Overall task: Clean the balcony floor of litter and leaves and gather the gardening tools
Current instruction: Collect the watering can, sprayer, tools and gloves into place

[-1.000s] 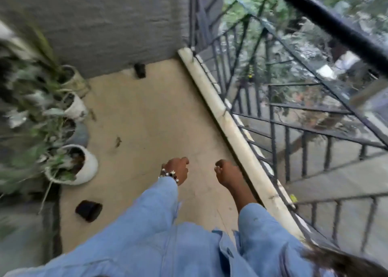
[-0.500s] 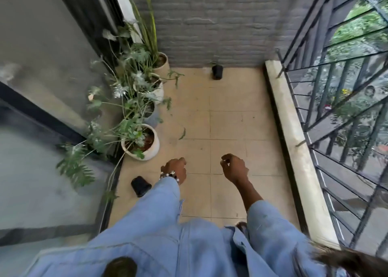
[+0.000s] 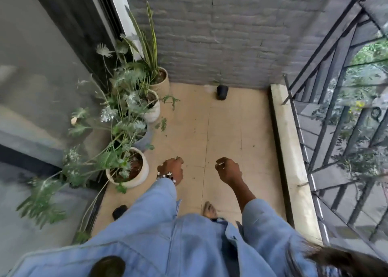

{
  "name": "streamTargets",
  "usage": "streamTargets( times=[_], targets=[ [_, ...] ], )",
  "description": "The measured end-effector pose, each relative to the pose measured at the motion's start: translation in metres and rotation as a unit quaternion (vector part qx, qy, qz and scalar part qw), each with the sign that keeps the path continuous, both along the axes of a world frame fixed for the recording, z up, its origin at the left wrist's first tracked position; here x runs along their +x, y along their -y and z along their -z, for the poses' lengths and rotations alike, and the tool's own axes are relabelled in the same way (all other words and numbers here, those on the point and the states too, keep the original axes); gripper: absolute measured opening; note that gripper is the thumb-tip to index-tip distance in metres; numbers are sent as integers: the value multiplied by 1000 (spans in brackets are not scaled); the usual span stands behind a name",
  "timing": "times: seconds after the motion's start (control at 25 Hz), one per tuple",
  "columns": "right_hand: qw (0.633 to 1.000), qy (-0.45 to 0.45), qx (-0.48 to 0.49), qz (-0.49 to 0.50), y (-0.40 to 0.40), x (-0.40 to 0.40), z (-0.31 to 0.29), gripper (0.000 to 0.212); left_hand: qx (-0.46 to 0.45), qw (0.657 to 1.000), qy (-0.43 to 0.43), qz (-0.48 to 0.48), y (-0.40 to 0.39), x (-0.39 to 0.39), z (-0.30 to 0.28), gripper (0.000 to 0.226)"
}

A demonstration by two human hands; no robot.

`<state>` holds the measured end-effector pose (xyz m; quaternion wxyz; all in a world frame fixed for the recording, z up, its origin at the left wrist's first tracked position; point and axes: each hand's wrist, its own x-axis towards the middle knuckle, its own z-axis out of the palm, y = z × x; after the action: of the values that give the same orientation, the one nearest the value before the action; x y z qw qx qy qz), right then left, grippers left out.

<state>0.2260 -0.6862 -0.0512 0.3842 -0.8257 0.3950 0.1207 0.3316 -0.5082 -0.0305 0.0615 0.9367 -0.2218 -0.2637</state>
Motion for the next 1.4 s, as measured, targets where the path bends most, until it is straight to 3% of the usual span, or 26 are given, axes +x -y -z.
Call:
streamTargets(
  times=[0.12,0.28,0.56,0.8,1.12,1.4],
  targets=[
    [999,24,-18,26,65,51,-14,24,-24,999,18,-29,57,44,-10,36],
    [998,21,-27,54,132,97,-11,22,-21,1000,-3,10,132,81,-2,37],
    [998,-5,11,59,237,219,31,21,24,998,-3,52,251,232,21,38],
    [995,-3,19,99,348,354,28,19,44,993,-3,112,362,367,16,42],
    [977,4,103,185,461,454,56,20,60,996,-36,59,467,474,42,39],
    [966,-42,189,173,580,549,137,14,76,992,-100,-20,561,531,132,42]
  ],
)
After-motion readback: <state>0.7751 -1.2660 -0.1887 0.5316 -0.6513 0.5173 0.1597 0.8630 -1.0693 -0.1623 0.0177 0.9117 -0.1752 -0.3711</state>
